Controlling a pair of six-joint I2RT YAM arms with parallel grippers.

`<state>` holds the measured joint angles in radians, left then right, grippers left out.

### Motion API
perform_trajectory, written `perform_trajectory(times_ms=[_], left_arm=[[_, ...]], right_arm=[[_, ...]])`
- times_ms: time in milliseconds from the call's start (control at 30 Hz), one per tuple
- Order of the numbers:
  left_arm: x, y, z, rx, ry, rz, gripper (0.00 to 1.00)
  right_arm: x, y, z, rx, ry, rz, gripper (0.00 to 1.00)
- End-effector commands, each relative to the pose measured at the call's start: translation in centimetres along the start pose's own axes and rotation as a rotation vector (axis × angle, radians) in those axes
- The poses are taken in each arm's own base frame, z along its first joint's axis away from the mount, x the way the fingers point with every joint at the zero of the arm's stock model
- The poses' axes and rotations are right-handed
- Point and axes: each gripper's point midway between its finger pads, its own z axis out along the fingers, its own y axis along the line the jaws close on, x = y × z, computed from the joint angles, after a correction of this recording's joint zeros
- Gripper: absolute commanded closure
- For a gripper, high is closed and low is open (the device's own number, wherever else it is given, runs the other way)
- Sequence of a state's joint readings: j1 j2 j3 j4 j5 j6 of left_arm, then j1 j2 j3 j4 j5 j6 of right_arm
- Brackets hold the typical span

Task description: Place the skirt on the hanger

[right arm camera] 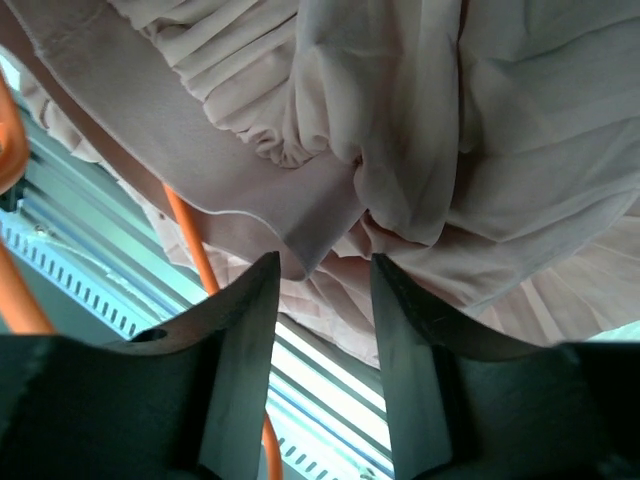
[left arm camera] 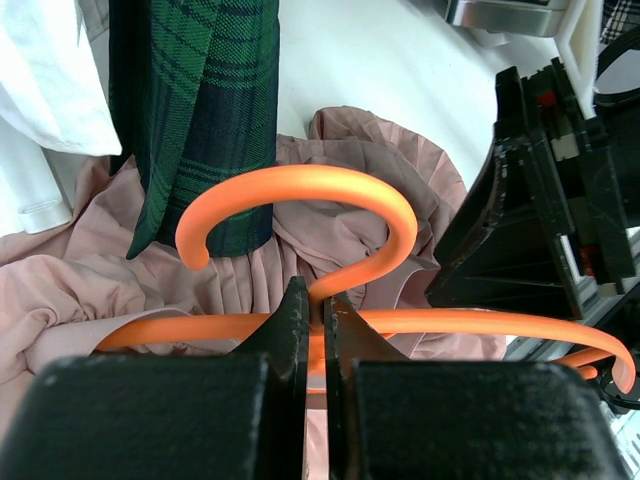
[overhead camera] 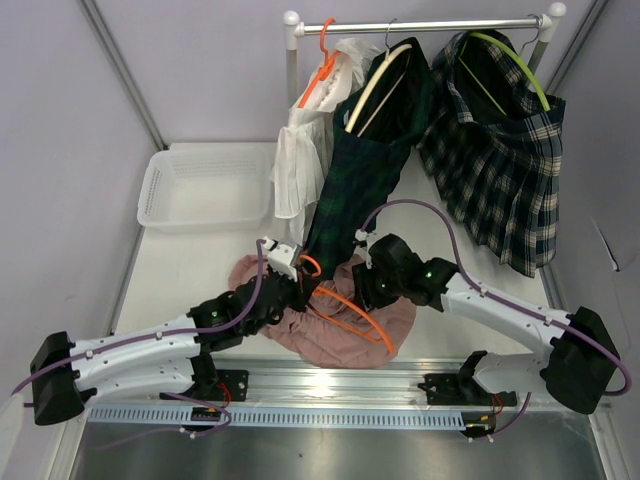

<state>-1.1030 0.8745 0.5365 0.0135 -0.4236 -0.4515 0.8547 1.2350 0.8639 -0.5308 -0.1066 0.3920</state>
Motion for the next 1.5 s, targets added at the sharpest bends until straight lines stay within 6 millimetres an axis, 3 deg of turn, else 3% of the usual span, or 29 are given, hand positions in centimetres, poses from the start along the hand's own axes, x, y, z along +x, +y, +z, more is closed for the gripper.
perform_trajectory(times_ms=[0,133,467,567,933,1267,1467], left_arm=[[-2.2,-0.3,-0.2,0.006,-0.071,-0.02,1.0],[-2.1,-0.2,-0.3,0.004,-0.072,-0.02,1.0],[-2.8,0.4,-0.7,-0.019,-0.11,-0.033,1.0],[-3.3,1.1,-0.9,-0.048,-0.144,-0.042,1.0],[-5.6,2.9,-1.5,-0.132,-0.275,-0.059,1.0],[-7.9,4.1,-2.9,-0.173,-0.388,-0.102,1.0],[-7.6,5.8,-3.0,-0.254,-0.402,-0.091,1.0]], right_arm=[[-1.5,0.4,0.4,0.015,-0.059,-0.001,0.52],[-2.0,0.3,0.2,0.035,-0.091,0.015,0.53],[-2.3,-0.1,-0.5,0.097,-0.1,0.023,0.92],[-1.9,-0.5,-1.4,0.131,-0.082,0.023,0.98],[-2.4,-0.9,-5.2,0.17,-0.069,0.037,1.0],[-1.4,-1.5,-5.9,0.188,-0.033,0.043,1.0],[-0.7,-1.9,-6.3,0.199,-0.01,0.055,1.0]])
